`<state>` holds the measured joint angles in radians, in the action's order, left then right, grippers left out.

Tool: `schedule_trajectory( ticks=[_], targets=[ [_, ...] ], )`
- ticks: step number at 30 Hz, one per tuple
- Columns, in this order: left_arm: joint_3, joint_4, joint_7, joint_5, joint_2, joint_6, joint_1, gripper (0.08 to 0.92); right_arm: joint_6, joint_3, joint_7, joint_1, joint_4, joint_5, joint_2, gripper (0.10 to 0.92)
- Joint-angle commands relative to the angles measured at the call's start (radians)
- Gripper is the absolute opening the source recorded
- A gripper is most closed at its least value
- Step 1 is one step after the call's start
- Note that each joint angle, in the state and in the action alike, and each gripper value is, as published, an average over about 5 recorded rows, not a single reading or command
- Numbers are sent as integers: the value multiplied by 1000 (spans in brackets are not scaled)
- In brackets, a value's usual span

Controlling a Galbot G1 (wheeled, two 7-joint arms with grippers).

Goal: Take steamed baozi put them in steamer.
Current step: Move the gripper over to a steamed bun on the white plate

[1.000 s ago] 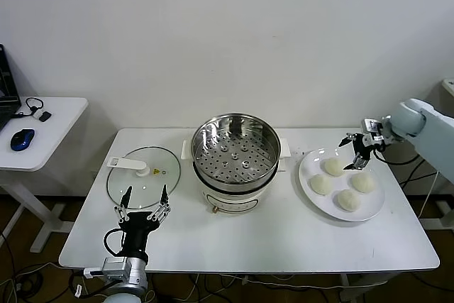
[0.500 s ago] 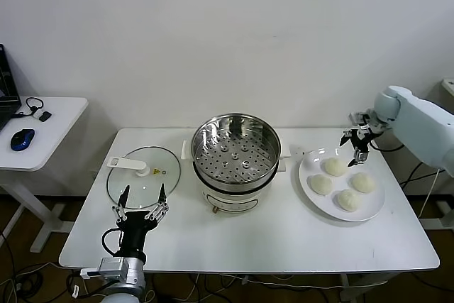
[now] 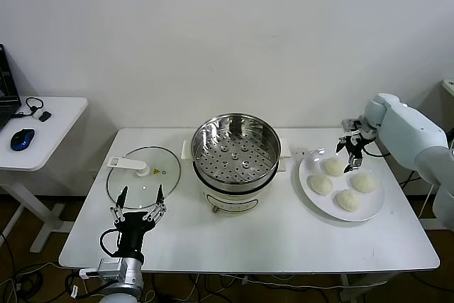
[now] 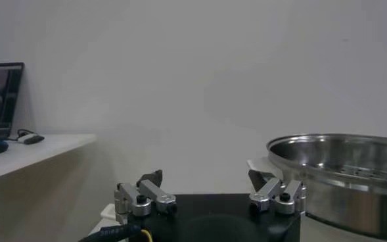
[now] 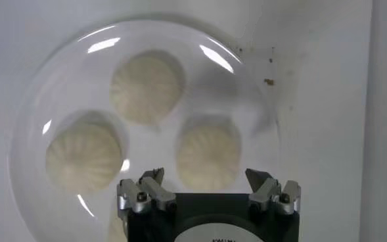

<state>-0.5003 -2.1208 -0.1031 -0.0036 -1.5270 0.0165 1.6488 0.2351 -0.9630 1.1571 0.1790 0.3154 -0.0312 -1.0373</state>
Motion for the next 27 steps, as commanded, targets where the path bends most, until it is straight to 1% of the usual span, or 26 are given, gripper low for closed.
schedule_trajectory(
  ticks=[1,4,22,25,27],
  targets=[
    [-1,10,-1,3,3,-6,-6,823,46,167,-14,-32,-144,-133,-63,823],
    [-1,15,-2,3,3,-9,-9,823,59,205,-27,-35,-170,-146,-77,823],
    [2,6,-2,3,4,-14,-1,823,51,253,-39,-58,-175,-181,-90,823],
    [3,4,-2,1,4,-13,-1,823,48,253,-35,-59,-175,-187,-91,801],
    [2,3,-3,0,5,-14,-1,823,47,255,-34,-58,-174,-189,-92,758]
  ],
)
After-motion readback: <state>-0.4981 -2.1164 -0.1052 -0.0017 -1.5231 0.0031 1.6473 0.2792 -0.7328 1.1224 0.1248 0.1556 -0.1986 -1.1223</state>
